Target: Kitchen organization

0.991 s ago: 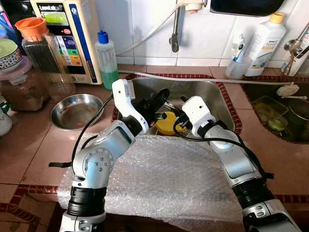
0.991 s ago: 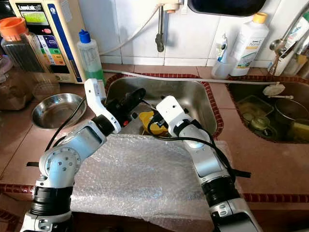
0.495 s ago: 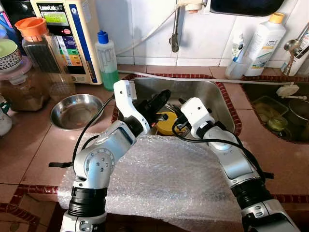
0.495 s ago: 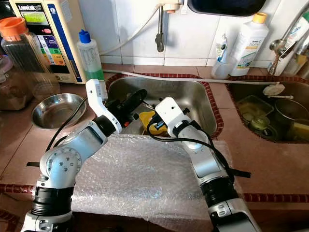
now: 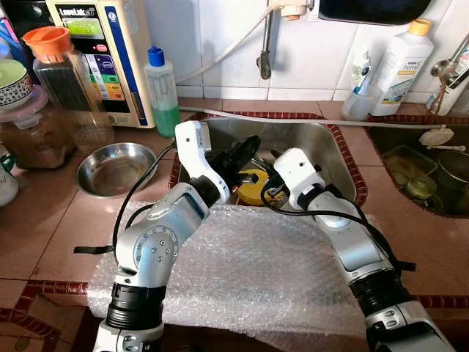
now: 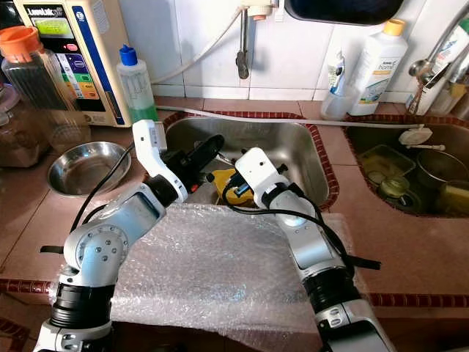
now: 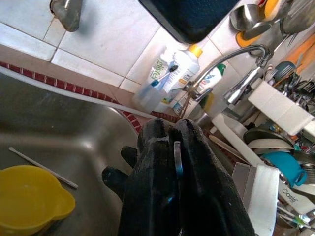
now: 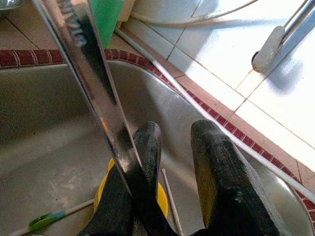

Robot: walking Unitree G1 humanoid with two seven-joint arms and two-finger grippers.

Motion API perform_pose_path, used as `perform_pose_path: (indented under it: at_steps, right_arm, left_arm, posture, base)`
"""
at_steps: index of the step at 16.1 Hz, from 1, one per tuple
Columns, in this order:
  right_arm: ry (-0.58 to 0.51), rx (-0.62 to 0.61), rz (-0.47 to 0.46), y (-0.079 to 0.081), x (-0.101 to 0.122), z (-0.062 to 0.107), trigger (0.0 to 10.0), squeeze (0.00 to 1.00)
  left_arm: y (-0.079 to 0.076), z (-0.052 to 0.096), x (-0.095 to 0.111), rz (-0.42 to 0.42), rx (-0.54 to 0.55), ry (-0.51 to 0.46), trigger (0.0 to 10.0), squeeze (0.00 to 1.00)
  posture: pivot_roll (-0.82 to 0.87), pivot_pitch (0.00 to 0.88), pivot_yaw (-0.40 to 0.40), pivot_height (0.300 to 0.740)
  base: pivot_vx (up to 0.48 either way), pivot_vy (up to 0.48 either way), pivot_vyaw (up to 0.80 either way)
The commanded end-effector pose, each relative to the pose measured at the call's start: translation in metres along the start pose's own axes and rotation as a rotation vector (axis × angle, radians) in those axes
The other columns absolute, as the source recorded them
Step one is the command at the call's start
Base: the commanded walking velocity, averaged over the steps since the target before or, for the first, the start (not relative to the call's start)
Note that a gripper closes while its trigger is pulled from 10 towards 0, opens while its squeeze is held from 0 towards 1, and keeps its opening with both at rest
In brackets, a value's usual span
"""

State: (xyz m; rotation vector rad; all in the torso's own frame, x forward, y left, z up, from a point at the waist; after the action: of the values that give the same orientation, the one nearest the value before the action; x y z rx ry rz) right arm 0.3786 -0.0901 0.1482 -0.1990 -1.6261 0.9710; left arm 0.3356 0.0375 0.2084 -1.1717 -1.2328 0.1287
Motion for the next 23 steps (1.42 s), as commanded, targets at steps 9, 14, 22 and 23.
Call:
perform_pose_path:
  at_steps: [9,14,22,23]
  right_arm:
    - [-0.009,-0.064,-0.014,-0.019,0.002,-0.003,0.0,0.0]
    - [0.058,-0.064,0.006,-0.02,-0.015,-0.005,0.0,0.0]
    - [0.177,-0.086,0.055,-0.026,-0.043,-0.012,0.0,0.0]
    - [0.217,-0.091,0.08,-0.028,-0.052,-0.012,0.0,0.0]
  left_arm:
    - [0.015,0.006,-0.002,-0.01,0.061,-0.007,10.0,1.0]
    - [0.021,0.02,-0.002,-0.016,0.062,0.007,10.0,1.0]
    - [0.031,0.036,-0.023,-0.025,0.08,0.084,10.0,1.0]
    - [0.035,0.04,-0.026,-0.031,0.094,0.094,10.0,1.0]
  posture:
    - [0.07,0.056,0.043,0.74]
    - [0.07,0.055,0.04,0.74]
    - [0.1,0.06,0.038,0.74]
    - [0.11,0.061,0.037,0.74]
  base:
    - [0.0,0.0,0.0]
    - [0.0,0.0,0.0]
    - [0.0,0.0,0.0]
    - [0.0,0.0,0.0]
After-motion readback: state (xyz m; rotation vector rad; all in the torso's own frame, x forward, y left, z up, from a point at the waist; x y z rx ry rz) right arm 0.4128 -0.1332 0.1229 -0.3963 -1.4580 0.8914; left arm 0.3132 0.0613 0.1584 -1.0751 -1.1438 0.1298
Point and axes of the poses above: a point about 5 cm out from each wrist's last joint towards the gripper, its own z axis pointing back from the gripper into the wrist, its own x axis along the axis of the wrist's last joint, y = z × x, the point moved 4 cm from there along -z, pointing out of the wrist towards the gripper, and after that the axes turned 15 degrees about z, right-handed, at the moved point
